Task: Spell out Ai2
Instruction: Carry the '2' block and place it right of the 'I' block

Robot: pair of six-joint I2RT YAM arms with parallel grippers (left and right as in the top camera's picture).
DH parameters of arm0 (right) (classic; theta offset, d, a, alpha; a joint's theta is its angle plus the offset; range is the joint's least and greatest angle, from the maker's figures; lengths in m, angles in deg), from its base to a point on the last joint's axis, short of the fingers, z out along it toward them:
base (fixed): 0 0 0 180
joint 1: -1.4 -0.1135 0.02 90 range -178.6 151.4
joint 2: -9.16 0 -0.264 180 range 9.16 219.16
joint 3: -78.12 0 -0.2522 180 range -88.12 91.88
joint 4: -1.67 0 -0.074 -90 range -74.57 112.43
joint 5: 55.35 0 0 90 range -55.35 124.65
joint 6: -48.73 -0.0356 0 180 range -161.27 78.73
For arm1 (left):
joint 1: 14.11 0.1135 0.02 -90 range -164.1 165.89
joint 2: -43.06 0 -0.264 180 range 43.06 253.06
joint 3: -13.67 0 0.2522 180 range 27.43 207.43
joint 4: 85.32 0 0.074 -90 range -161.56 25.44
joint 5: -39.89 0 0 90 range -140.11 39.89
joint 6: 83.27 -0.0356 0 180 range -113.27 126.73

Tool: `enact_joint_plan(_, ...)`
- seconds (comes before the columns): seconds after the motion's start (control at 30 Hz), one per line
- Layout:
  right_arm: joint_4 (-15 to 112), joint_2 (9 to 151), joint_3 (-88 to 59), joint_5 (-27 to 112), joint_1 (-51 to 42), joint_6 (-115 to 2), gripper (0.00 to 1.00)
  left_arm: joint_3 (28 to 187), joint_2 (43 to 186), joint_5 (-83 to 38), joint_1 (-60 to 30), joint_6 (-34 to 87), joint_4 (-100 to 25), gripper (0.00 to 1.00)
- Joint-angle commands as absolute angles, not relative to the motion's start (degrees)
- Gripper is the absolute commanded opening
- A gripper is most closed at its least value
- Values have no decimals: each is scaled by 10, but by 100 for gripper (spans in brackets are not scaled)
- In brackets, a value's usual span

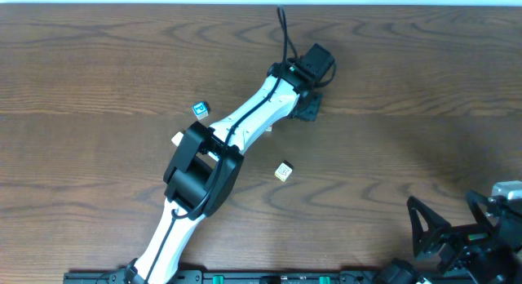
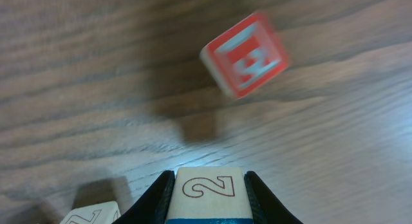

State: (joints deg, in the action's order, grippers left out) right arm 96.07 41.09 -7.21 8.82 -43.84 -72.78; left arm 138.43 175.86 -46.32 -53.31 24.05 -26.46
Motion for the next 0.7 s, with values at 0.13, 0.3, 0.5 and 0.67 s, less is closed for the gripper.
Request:
enact_joint_plan(0.13, 962, 412, -64, 69, -440, -718, 99, 1341, 1763, -478, -518, 293, -291, 6)
enact_joint_plan(0.3, 961, 412, -64, 59, -440, -718, 99, 1335, 1763, -512, -511, 325, -286, 6)
enact_joint_plan(0.5, 958, 412, -64, 37, -440, -718, 99, 1323, 1765, -499, -511, 328, -298, 6)
enact_joint_plan(0.67, 958, 412, -64, 33, -440, -718, 99, 1317, 1765, -486, -513, 333, -291, 6)
